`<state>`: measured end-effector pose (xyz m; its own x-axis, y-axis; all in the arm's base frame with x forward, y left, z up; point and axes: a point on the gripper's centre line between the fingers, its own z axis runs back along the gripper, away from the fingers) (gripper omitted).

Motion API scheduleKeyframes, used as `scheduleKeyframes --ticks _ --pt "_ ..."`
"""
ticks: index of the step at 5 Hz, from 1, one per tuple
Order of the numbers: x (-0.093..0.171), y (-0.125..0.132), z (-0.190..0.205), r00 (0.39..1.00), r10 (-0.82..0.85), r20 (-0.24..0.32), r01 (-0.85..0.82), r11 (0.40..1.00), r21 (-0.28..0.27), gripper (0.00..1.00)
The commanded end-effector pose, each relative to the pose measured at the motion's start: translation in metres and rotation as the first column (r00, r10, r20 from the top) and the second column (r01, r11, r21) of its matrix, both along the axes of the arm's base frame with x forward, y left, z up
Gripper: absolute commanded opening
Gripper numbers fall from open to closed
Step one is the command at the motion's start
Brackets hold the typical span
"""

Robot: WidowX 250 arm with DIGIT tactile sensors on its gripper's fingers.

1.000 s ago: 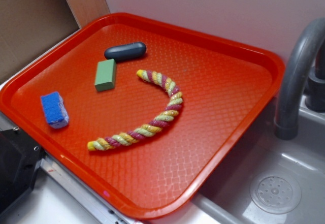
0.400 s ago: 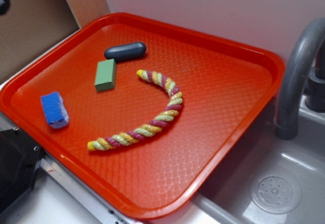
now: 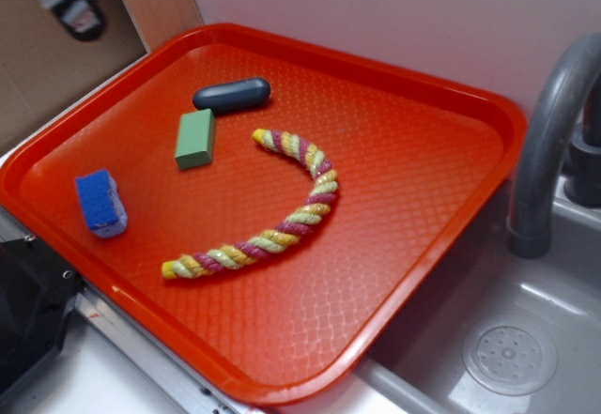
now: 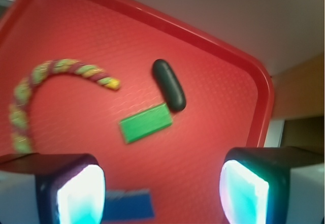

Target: Grab the plastic pickle.

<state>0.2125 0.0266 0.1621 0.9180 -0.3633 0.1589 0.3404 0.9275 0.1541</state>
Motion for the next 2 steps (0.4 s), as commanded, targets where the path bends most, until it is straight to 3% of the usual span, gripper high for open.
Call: scheduleKeyframes --ticks 1,2 --pt "0.063 0.003 -0.041 0.998 0.036 -0.051 -0.035 0.999 0.03 1.0" --pt "0.08 0.002 -0.053 0.997 0.042 -0.07 -0.039 0.998 0.048 1.0"
